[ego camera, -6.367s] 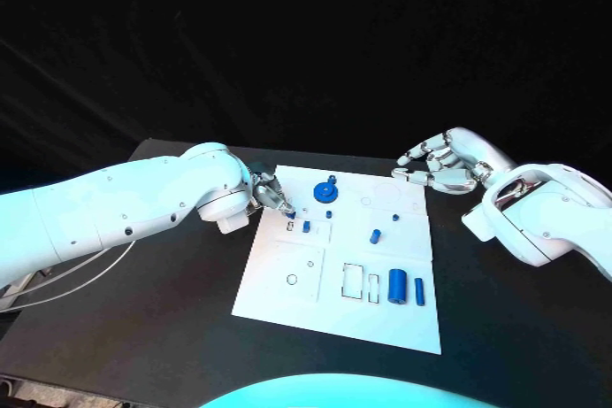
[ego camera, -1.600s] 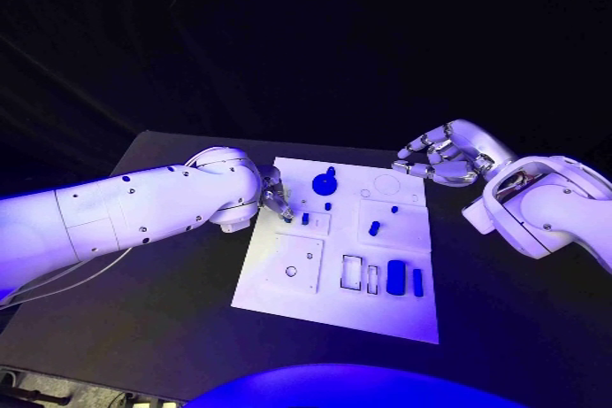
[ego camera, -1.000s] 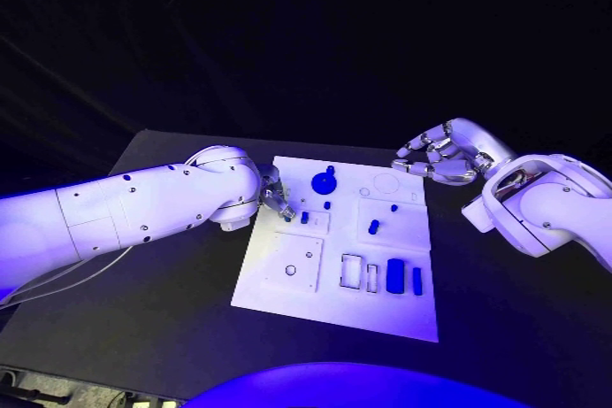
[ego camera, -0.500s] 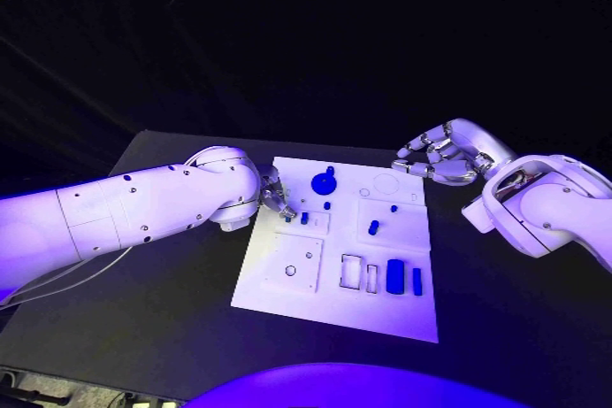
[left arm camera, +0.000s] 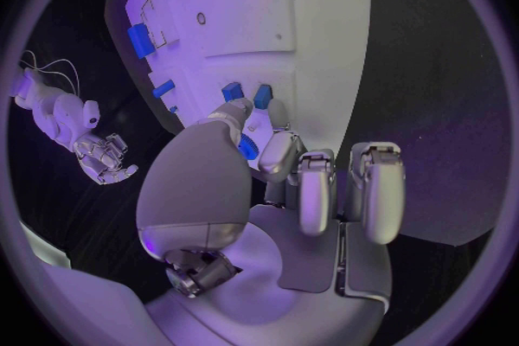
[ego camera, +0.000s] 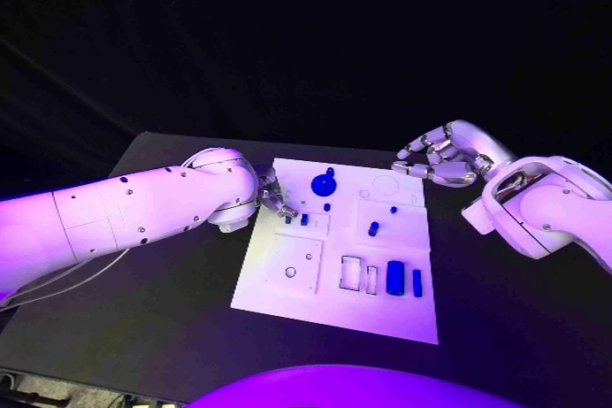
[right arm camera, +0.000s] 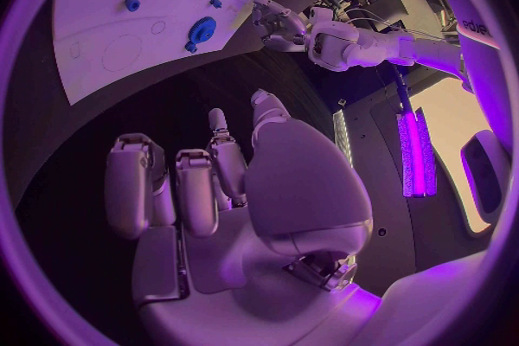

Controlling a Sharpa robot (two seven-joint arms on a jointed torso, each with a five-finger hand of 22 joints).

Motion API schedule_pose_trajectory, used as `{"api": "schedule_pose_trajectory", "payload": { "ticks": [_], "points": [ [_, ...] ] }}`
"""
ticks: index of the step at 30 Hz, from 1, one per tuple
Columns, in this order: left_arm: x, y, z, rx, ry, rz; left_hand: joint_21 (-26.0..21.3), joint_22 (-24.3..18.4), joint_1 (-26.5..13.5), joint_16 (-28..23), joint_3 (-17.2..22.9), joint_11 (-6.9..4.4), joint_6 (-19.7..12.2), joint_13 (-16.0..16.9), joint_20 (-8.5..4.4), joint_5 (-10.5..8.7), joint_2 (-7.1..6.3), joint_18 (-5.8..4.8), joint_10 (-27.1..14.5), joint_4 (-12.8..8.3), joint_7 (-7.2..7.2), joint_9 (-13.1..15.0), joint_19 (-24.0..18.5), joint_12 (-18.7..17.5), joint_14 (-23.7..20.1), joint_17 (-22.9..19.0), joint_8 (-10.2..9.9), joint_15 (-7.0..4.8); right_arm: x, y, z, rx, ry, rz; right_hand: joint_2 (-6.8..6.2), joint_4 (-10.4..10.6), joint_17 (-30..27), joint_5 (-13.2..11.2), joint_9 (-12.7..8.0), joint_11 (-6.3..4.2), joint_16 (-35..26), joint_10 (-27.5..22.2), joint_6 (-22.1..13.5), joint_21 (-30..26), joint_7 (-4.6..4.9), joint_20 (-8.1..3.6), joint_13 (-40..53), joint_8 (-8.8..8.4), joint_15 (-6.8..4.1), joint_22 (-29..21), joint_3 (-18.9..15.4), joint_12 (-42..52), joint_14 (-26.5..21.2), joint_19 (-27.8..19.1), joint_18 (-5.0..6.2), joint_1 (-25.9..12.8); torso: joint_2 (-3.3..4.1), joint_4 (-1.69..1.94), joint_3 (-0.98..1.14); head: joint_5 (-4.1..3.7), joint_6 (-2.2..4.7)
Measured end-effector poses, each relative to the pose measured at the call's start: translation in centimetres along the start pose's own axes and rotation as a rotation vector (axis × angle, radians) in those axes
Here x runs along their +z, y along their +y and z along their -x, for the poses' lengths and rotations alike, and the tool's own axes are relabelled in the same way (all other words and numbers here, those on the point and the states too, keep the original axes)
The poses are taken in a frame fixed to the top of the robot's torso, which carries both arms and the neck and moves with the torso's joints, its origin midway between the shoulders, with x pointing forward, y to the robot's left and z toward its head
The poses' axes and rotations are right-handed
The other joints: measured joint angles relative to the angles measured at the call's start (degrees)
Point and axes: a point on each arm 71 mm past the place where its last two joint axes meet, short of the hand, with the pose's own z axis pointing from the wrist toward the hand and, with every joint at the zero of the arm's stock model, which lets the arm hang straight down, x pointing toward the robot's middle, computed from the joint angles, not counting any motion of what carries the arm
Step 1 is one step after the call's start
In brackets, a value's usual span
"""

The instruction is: Assemble the parts on the task board

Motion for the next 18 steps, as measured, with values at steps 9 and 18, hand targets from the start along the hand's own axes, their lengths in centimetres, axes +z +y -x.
{"api": "schedule_pose_trajectory", "payload": {
  "ticks": [9,18],
  "points": [
    [-0.4,0.1,0.7,-0.06,-0.041,-0.007,0.0,0.0,-0.77,0.0,-3.35,0.31,-0.43,-0.93,0.0,0.0,1.34,0.0,-0.52,0.07,0.43,0.06,0.0,-0.75,0.0,0.0,-0.36,0.0,0.0,0.0,0.0,0.0,-0.001,0.0,-0.22,0.0,0.0,0.0,-0.01,0.0,0.0,0.0,-0.09,-0.1,-0.09,0.0,0.0,0.0,0.0,-0.01,0.0,0.0,0.0,0.0,0.0,-0.21,0.01,-0.01,-0.01,-0.06,0.03],
    [-0.7,0.2,1.6,-0.169,-0.101,-0.051,-10.68,-0.66,1.46,-7.18,-7.5,3.8,-8.56,-19.46,0.56,0.0,3.12,3.2,-14.95,-0.02,4.39,-2.29,-6.97,-18.98,-0.01,-0.01,-4.59,2.98,0.0,-0.1,0.0,-0.001,-0.002,-0.002,-0.21,0.0,0.05,0.0,-0.02,0.0,0.0,0.0,-0.09,-0.1,-0.09,0.0,0.0,-0.01,0.0,-0.01,0.0,0.0,0.0,0.0,0.0,-0.22,-0.01,0.03,0.03,-0.43,0.43]
  ]
}}
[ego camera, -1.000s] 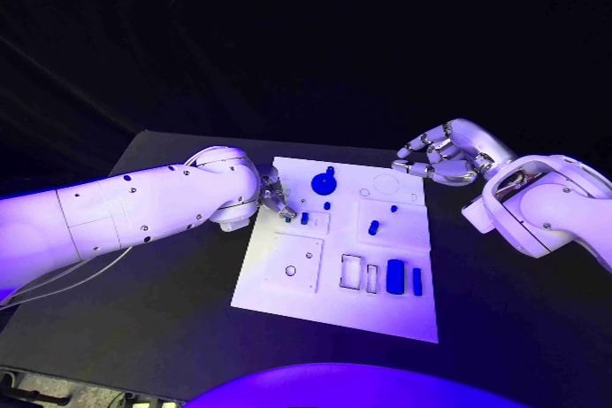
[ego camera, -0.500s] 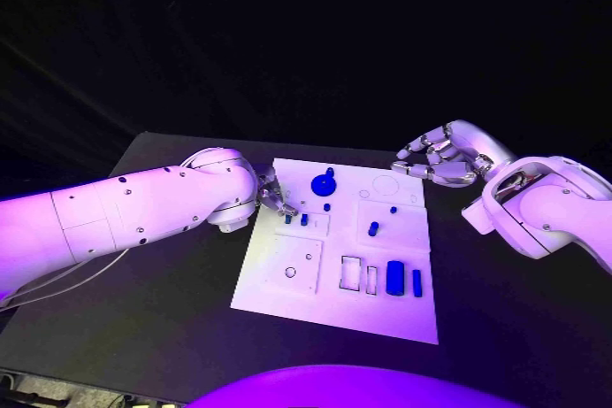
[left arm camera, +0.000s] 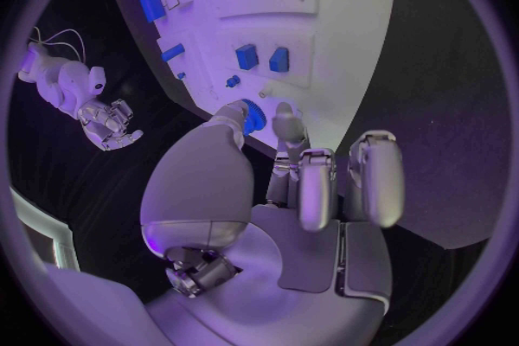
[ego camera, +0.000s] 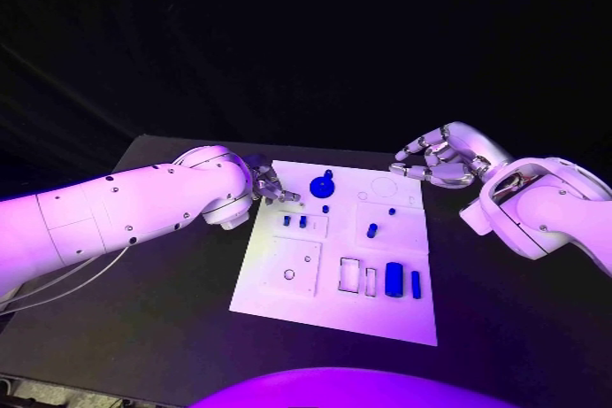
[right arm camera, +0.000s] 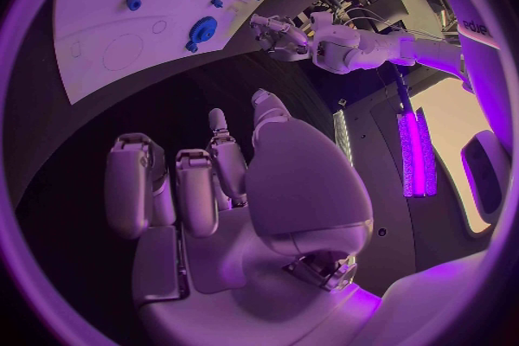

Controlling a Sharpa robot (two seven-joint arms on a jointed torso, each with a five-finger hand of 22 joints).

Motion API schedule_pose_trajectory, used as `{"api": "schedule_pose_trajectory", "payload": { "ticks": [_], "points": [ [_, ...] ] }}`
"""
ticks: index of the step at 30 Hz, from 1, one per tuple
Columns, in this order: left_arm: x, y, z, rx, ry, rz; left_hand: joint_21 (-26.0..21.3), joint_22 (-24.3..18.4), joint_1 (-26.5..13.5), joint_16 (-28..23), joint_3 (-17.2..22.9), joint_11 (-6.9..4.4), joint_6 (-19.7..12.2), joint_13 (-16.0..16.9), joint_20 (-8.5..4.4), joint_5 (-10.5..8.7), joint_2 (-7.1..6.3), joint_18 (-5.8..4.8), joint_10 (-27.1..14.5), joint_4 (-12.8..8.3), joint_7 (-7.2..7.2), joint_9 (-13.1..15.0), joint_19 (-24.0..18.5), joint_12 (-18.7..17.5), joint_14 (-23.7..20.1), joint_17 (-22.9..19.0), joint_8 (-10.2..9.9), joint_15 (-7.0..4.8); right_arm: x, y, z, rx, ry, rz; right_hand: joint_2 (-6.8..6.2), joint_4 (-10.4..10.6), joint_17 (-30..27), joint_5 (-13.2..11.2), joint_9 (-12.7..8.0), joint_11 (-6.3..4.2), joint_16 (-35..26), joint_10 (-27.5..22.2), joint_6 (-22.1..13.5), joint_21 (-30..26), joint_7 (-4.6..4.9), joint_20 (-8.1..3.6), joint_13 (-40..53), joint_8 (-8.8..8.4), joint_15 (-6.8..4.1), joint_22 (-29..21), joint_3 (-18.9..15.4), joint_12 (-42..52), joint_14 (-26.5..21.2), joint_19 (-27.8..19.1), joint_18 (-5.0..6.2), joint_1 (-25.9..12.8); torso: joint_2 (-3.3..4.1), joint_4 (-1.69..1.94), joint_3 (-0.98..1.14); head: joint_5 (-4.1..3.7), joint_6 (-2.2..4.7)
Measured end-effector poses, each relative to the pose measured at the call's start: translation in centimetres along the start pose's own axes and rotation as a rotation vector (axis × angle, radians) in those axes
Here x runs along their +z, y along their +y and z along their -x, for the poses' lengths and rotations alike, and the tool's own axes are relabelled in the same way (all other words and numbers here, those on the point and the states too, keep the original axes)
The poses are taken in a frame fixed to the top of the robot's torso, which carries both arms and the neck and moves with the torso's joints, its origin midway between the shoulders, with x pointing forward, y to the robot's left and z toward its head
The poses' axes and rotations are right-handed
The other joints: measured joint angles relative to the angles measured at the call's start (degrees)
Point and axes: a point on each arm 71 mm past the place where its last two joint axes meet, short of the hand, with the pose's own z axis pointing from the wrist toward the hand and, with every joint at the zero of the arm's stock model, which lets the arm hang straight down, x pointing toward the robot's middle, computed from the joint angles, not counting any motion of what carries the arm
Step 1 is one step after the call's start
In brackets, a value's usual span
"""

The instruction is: Assemble the parts on the task board

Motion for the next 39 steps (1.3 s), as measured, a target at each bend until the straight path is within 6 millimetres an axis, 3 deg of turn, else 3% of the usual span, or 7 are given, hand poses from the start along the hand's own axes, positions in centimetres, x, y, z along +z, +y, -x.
{"api": "schedule_pose_trajectory", "payload": {
  "ticks": [3,7,13,21,26,28,39],
  "points": [
    [0.0,-0.6,0.0,-0.033,-0.024,-0.07,-13.5,-12.32,8.17,-14.28,1.63,2.65,-5.0,-4.56,1.71,0.0,-0.14,3.35,-8.94,-1.63,2.77,-3.11,-14.04,-6.46,-8.01,-8.51,-2.89,2.47,0.0,0.0,0.0,0.0,-0.001,-0.001,0.01,0.0,0.0,0.0,0.0,0.0,0.0,0.0,0.0,0.0,0.0,0.0,0.0,0.0,0.0,0.0,0.0,0.0,0.0,0.0,0.0,-0.01,0.0,0.0,0.0,-0.33,0.35],
    [0.0,-2.2,-0.6,-0.044,-0.06,-0.201,-20.85,-18.84,16.95,-22.76,5.79,3.81,-5.67,-9.74,3.15,-0.23,-1.35,4.86,-12.51,-2.89,3.73,-7.94,-19.48,-12.06,-13.48,-16.76,-5.09,3.62,0.0,-0.1,0.0,-0.001,-0.001,-0.002,0.24,0.0,0.0,0.0,0.0,0.0,0.0,0.0,0.0,0.0,0.0,0.0,0.0,0.0,0.0,0.0,0.0,0.0,0.0,0.0,0.0,-0.24,0.03,-0.01,-0.01,-0.75,0.74],
    [-0.1,-3.9,-2.0,0.016,-0.128,-0.38,-23.19,-20.63,21.11,-26.13,9.26,3.95,-2.37,-17.83,3.65,-0.23,-3.99,4.86,-12.62,-2.1,3.65,-15.61,-18.25,-18.92,-13.61,-21.67,-7.44,3.68,0.0,-0.1,0.0,0.0,-0.001,-0.002,0.24,0.0,-0.01,0.0,-0.01,0.0,0.0,0.0,0.0,0.0,0.0,0.0,0.0,0.0,0.0,-0.01,0.0,0.0,0.0,0.0,0.0,-0.24,0.09,-0.07,-0.02,-1.36,1.15],
    [0.0,-5.3,-2.9,0.153,-0.204,-0.51,-18.91,-15.91,22.12,-23.69,9.95,4.4,-0.64,-24.64,3.63,-0.47,-4.58,4.85,-11.64,-1.86,2.99,-21.97,-12.59,-23.96,-10.79,-21.9,-9.41,3.83,0.0,-0.1,0.0,0.0,-0.001,-0.001,0.23,0.0,-0.01,0.0,-0.01,0.0,0.0,0.0,0.0,0.0,0.0,0.0,0.0,0.0,0.0,-0.01,0.0,0.0,0.0,0.0,0.0,-0.23,0.14,-0.09,0.0,-2.14,1.46],
    [0.2,-6.2,-3.6,0.233,-0.218,-0.546,-9.2,-6.09,21.73,-15.94,9.21,4.38,0.96,-27.44,3.53,-0.69,-4.97,2.04,-10.14,-1.12,2.71,-24.94,-4.27,-25.62,-5.9,-15.6,-10.27,3.72,0.0,0.0,0.0,0.0,0.0,-0.001,0.23,0.0,-0.01,0.0,0.01,0.0,0.0,0.0,0.0,0.0,0.0,0.0,0.0,0.0,0.0,-0.01,0.0,0.0,0.0,0.0,0.0,-0.23,0.18,-0.1,0.01,-2.33,1.43],
    [0.3,-6.3,-3.8,0.26,-0.218,-0.55,-6.19,-2.99,21.73,-13.58,9.16,4.2,1.54,-28.19,3.43,-0.73,-4.97,1.71,-9.79,-1.07,2.67,-25.79,-1.87,-25.9,-4.55,-13.56,-10.27,3.67,0.0,0.0,0.0,0.0,0.0,0.0,0.23,0.0,-0.02,0.0,0.04,0.0,0.0,0.0,0.0,0.0,0.0,0.0,0.0,0.0,0.0,0.03,0.0,0.0,0.0,0.0,0.0,-0.22,0.18,-0.1,0.01,-2.42,1.42],
    [1.1,-6.7,-4.5,0.364,-0.185,-0.522,-1.96,0.7,21.73,-9.8,8.54,4.4,2.73,-29.86,3.33,-0.73,-4.97,0.8,-9.18,-0.73,2.67,-27.7,0.85,-27.23,-2.73,-10.4,-10.86,3.66,0.0,0.0,-0.1,0.001,0.001,0.001,0.23,0.0,-0.02,0.0,0.03,0.0,0.0,0.0,0.0,0.0,0.0,0.0,0.0,0.0,0.0,0.03,0.0,0.0,0.0,0.0,0.0,-0.22,0.1,-0.05,0.01,-2.66,1.26]
  ]
}}
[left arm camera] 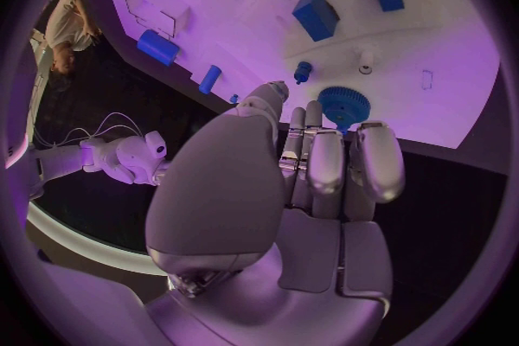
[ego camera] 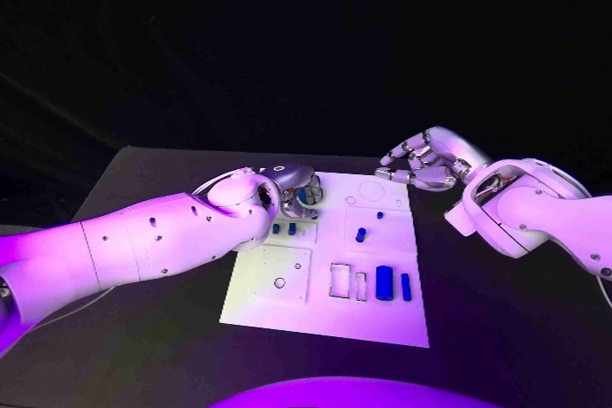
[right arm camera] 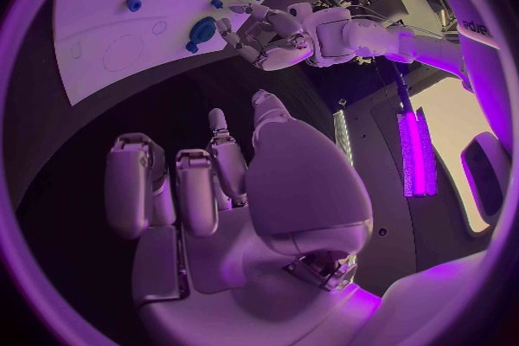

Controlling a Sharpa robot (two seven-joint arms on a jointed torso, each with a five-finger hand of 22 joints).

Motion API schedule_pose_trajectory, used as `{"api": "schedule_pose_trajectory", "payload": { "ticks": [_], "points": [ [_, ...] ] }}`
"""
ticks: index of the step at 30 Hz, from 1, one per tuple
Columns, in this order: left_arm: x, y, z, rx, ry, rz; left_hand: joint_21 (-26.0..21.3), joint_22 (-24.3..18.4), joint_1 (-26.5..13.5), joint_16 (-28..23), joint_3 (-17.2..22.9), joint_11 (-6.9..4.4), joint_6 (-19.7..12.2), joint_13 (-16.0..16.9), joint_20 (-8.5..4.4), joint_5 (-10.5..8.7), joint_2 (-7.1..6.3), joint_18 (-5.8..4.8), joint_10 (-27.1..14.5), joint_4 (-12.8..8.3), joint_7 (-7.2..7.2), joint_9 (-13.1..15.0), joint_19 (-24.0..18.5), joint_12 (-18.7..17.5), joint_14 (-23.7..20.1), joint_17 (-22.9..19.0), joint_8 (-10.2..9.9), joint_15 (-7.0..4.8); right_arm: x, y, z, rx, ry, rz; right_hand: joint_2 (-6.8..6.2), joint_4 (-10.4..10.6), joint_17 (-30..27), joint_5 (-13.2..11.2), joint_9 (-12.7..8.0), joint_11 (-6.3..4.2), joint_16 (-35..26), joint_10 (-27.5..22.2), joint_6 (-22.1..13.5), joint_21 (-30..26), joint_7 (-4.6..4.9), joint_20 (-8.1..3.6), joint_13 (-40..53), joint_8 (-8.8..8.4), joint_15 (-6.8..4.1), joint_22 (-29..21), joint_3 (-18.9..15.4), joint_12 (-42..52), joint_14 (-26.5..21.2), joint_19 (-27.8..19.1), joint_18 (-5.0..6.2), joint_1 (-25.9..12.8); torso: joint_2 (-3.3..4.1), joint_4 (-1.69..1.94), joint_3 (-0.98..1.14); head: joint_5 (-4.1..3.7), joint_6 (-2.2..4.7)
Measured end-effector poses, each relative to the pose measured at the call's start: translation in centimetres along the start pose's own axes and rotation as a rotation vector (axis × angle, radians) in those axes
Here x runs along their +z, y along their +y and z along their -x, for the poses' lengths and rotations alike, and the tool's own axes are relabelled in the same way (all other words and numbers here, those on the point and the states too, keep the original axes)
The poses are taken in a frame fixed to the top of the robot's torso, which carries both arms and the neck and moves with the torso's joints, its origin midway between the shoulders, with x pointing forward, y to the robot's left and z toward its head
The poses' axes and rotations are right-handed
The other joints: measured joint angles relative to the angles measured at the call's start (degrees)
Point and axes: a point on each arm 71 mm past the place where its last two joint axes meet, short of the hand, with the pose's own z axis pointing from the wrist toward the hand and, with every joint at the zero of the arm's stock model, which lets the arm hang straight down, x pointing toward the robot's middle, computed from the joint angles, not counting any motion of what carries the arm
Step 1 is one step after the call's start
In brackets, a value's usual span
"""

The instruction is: Assemble the parts on the task board

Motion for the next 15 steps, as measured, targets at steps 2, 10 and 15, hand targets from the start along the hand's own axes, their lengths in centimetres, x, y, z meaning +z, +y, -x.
{"api": "schedule_pose_trajectory", "payload": {
  "ticks": [2,10,15],
  "points": [
    [0.17,-0.07,-0.15,0.011,0.013,0.004,0.0,0.0,0.0,0.34,-0.03,0.0,0.0,-0.17,0.0,0.0,0.0,0.0,0.0,-0.03,0.0,-0.2,0.0,-0.16,0.09,0.25,0.0,-0.09,0.0,0.02,-0.01,0.0,0.0,0.001,0.0,0.0,0.0,0.0,0.0,0.0,0.0,0.0,0.0,0.0,0.0,0.0,0.0,0.0,0.0,0.0,0.0,0.0,0.0,0.0,0.0,0.0,0.0,0.0,0.0,-0.01,-0.01],
    [0.52,0.01,-0.45,0.032,0.045,0.018,0.0,-0.01,0.0,0.34,-0.25,0.0,0.2,-0.57,0.2,0.0,0.0,0.01,0.0,0.2,0.2,-0.61,0.19,-0.66,0.09,0.19,-0.04,-0.09,0.0,0.04,-0.03,0.001,0.001,0.001,0.0,0.0,-0.01,0.0,0.0,0.0,0.0,0.0,0.0,0.0,0.0,0.0,0.0,0.0,0.0,-0.01,0.0,0.0,0.0,0.0,0.0,0.0,-0.01,0.02,-0.01,-0.14,-0.01],
    [0.76,-0.08,-0.59,0.036,0.056,0.022,0.23,-0.01,0.0,0.52,-0.25,0.13,0.34,-0.88,0.2,0.0,0.0,0.01,0.12,0.2,0.35,-1.02,0.19,-1.01,0.29,0.11,-0.31,0.11,-0.01,0.08,-0.05,0.001,0.001,0.002,0.0,0.0,-0.01,0.0,-0.01,0.0,0.0,0.0,0.0,0.0,0.0,0.0,0.0,0.0,0.0,-0.01,0.0,0.0,0.0,0.0,0.0,0.0,-0.02,0.04,-0.01,-0.18,0.0]
  ]
}}
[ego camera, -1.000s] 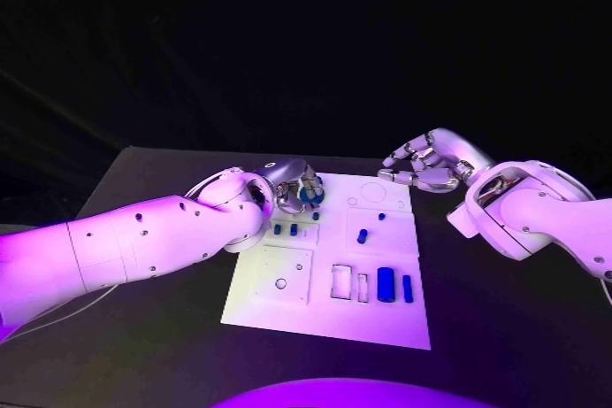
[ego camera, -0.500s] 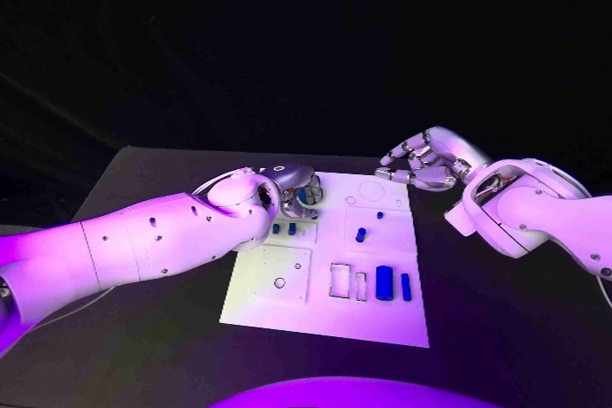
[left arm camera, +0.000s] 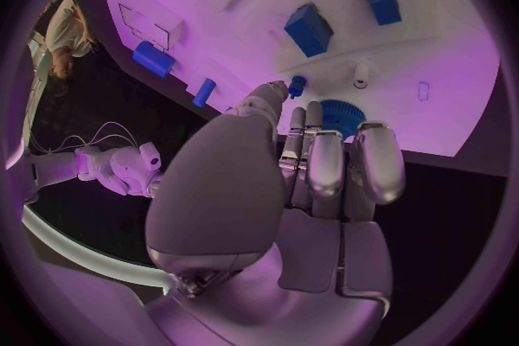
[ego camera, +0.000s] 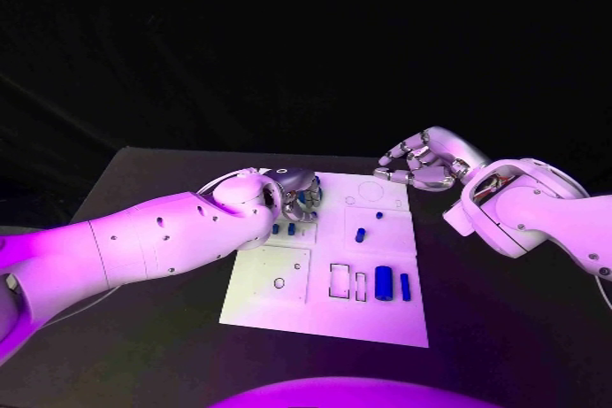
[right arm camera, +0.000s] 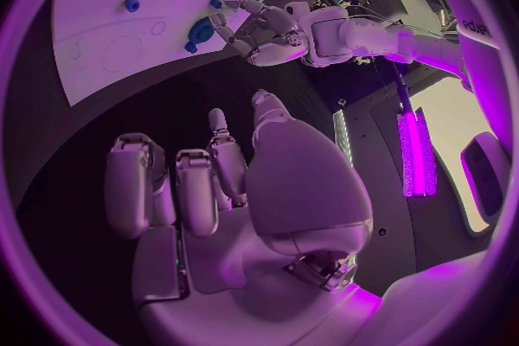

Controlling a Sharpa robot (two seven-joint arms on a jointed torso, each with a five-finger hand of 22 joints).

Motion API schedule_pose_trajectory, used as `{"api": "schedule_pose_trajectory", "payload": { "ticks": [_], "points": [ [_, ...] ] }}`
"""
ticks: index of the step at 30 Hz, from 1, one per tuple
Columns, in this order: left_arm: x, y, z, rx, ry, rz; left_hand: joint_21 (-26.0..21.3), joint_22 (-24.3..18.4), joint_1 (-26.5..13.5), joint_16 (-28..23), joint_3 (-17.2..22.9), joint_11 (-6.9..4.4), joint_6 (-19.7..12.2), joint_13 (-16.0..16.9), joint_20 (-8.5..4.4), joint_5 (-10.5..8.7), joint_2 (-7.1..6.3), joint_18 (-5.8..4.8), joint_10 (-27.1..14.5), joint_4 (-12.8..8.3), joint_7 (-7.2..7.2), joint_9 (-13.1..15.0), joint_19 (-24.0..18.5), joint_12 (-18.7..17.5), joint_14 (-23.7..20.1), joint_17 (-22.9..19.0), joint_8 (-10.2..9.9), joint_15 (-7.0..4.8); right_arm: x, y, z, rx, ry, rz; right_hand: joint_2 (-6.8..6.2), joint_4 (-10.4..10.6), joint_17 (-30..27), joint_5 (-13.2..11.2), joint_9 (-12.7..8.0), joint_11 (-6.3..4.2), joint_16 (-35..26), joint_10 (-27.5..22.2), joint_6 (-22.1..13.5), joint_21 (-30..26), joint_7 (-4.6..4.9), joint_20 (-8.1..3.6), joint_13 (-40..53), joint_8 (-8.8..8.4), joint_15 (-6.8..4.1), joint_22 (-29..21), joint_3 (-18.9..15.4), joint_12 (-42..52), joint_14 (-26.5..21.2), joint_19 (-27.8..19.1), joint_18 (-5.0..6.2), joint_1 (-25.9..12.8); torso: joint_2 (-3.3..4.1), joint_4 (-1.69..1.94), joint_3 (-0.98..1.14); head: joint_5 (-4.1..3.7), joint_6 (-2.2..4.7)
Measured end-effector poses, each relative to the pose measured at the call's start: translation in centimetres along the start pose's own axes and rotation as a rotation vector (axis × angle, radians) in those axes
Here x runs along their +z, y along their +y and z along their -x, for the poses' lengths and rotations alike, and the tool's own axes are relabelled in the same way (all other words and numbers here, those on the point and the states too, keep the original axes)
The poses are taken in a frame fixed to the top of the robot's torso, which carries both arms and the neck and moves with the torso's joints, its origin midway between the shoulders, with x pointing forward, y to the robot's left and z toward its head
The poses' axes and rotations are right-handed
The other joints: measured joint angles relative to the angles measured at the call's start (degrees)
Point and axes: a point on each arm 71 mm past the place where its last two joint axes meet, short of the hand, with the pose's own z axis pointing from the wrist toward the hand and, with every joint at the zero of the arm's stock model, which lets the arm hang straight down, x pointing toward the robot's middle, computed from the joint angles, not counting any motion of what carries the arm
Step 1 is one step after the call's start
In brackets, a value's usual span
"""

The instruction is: Assemble the parts on the task board

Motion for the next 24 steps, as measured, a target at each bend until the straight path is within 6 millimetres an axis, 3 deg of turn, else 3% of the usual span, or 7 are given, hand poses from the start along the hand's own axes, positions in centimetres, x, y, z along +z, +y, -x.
{"api": "schedule_pose_trajectory", "payload": {
  "ticks": [14,24],
  "points": [
    [0.36,-0.13,-0.2,0.003,0.016,0.003,1.1,-0.01,1.37,1.02,1.29,-0.22,1.3,-1.23,-0.2,0.0,1.37,0.0,1.82,-0.95,-0.14,-1.23,0.62,-1.22,0.21,0.36,-0.44,-0.2,-0.01,0.05,-0.03,0.001,0.001,0.001,0.0,0.0,-0.01,0.0,-0.01,0.0,0.0,0.0,0.0,0.0,0.0,0.0,0.0,0.0,0.0,-0.01,0.0,0.0,0.0,0.0,0.0,0.0,-0.02,-0.02,0.04,-0.07,-0.14],
    [0.58,-0.11,-0.47,0.006,0.034,0.007,1.64,-0.01,2.13,1.59,2.56,-0.43,2.13,-1.96,-0.41,0.0,1.52,-0.01,3.25,-1.43,-0.13,-1.91,0.82,-2.36,0.42,0.53,-0.7,-0.42,-0.02,0.08,-0.05,0.001,0.001,0.002,0.0,0.0,-0.01,0.0,0.03,0.0,0.0,0.0,0.0,0.0,0.0,0.0,0.0,0.0,0.0,-0.02,0.0,0.0,0.0,0.0,0.0,0.0,-0.02,-0.02,0.05,-0.07,-0.26]
  ]
}}
